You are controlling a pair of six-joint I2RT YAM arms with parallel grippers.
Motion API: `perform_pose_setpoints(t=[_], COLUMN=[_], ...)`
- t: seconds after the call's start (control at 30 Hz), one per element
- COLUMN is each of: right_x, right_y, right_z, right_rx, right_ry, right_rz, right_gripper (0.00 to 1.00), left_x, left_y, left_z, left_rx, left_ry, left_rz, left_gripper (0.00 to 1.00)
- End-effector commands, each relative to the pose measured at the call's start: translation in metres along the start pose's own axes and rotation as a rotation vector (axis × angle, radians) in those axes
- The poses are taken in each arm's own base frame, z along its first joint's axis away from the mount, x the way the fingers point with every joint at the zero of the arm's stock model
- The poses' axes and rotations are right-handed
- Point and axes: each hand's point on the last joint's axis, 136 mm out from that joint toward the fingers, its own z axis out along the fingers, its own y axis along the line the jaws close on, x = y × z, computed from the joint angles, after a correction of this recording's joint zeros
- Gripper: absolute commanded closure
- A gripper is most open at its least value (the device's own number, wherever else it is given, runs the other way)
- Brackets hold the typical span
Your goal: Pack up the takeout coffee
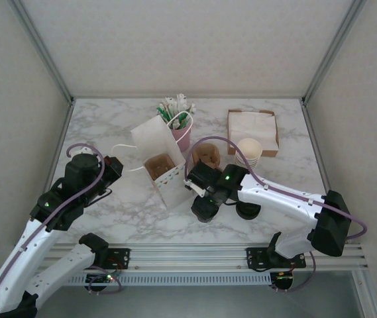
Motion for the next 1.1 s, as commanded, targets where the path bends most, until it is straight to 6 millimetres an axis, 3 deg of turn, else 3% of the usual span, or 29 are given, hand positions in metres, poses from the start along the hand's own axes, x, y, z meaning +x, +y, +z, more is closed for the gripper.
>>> perform_pose_setpoints(t=[0.0,0.2,0.5,0.73,0.83,1.07], right_x=[0.021,0.04,0.05,0.023,0.021,0.037], right_y=[-0.007,-0.006,-0.008,-0.014,-0.018,-0.018], right_z=[0.017,0.028,0.036,0.005,-0.006,0.005], right_rx=[0.075,0.101,0.144,0.177,0.212,0.251], right_ry=[0.112,0.179,0.223,0.095,0.103,0.161], right_rz=[0.019,0.066,0.115,0.243,0.342,0.486], right_gripper=[0.28,0.3,0.34,0.37,0.36,0.36], left_x=[0.0,0.001,0.002,0.001,0.001,0.001], left_y=[0.007,0.009,0.01,0.011,0.011,0.011], left_z=[0.001,0.002,0.001,-0.001,-0.002,-0.002], left_rx=[-0.022,-0.028,-0.033,-0.029,-0.027,-0.027], left_ry=[-0.006,-0.005,-0.005,-0.011,-0.013,-0.012], left_rz=[0.0,-0.003,-0.002,-0.008,-0.012,-0.011], left_gripper=[0.99,1.0,1.0,1.0,1.0,1.0])
